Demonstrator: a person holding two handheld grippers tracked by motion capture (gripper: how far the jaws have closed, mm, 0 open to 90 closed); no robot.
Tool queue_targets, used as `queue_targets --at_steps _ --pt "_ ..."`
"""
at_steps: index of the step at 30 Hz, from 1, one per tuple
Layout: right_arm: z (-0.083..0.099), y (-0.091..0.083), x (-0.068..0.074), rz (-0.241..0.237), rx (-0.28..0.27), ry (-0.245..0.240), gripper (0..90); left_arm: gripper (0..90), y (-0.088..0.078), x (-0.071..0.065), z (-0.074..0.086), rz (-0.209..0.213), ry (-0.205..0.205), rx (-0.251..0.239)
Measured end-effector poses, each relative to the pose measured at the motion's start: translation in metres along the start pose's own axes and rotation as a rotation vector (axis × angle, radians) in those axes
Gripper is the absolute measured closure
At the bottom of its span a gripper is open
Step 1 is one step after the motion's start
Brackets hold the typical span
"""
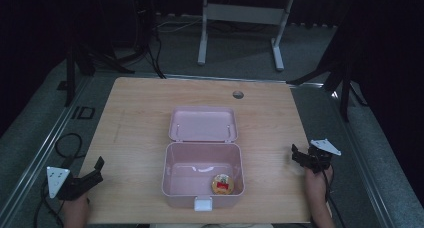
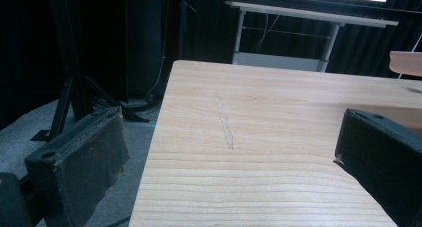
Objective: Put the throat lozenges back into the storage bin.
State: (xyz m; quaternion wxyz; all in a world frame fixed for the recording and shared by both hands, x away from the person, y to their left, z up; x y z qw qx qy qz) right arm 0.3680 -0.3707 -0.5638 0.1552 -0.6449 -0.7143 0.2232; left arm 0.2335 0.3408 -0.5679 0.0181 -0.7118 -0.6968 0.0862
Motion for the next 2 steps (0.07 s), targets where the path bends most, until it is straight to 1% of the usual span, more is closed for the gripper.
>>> queue_targets --at_steps 2 --pt "0.0002 0.0004 -0.0013 -0.004 0.004 0.011 11.1 0.4 0.0000 0.0000 0.0000 0.000 0.001 0.001"
Point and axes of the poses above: each handheld gripper's, and its own axes: y roughly forward along the jaws, z roughly out of its underside, x roughly to its left, the point moved 2 cm from there along y, roughly forward along the jaws, and after that the axes turned 1 degree about -z, right-handed, at the moved point
